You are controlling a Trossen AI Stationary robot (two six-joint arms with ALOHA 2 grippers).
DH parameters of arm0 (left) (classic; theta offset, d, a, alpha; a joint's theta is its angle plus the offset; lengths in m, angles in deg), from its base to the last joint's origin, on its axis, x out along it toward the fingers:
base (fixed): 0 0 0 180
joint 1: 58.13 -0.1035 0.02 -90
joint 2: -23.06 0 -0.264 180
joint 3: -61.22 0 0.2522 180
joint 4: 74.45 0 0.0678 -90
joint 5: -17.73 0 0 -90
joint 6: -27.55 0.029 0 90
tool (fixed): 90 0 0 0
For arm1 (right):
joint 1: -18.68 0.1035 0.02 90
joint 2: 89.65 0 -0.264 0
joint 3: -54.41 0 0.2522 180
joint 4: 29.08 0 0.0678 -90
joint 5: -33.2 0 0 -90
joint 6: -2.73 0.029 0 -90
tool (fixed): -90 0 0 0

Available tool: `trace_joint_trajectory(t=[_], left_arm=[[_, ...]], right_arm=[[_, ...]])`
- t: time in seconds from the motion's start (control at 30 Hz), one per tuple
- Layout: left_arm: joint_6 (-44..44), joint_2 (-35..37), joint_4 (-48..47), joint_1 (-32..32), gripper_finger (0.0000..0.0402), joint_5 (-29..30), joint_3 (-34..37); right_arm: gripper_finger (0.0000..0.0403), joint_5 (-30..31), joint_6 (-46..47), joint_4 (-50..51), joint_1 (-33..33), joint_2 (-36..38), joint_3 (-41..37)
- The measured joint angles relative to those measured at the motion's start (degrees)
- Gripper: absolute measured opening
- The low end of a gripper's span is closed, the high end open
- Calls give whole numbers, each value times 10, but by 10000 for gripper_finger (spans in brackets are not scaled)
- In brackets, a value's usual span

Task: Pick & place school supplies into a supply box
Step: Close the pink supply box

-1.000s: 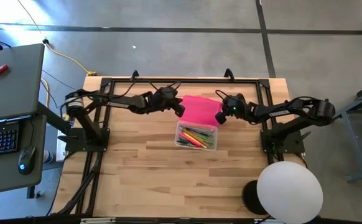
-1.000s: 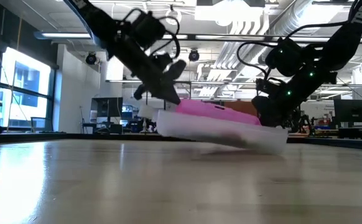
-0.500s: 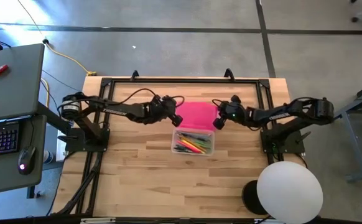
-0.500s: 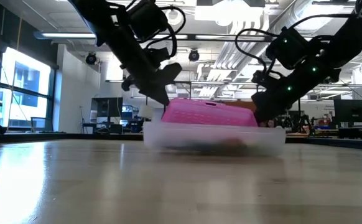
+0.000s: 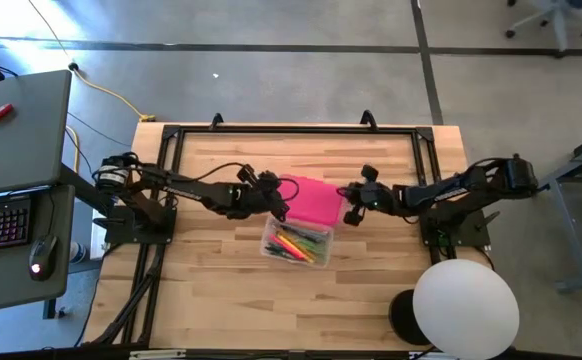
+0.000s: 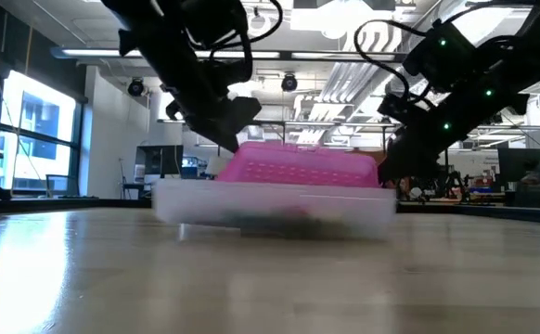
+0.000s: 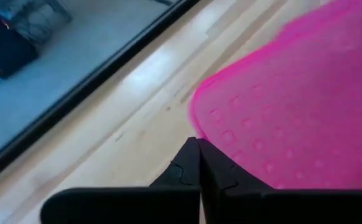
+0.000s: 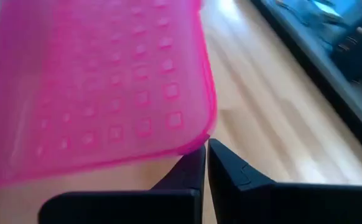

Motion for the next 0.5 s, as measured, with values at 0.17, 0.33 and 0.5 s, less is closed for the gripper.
trace_joint_trajectory(t=[0.17, 0.33, 0.5], left_arm=[[-12, 0, -2, 31, 16, 24, -2], [-28, 0, 1, 50, 16, 35, -2], [-28, 0, 0, 70, 26, 66, -2]], right_arm=[[0, -28, -23, -40, 30, 1, 4], [0, -30, -57, -95, 53, 1, 3], [0, -83, -54, -90, 58, 0, 2]])
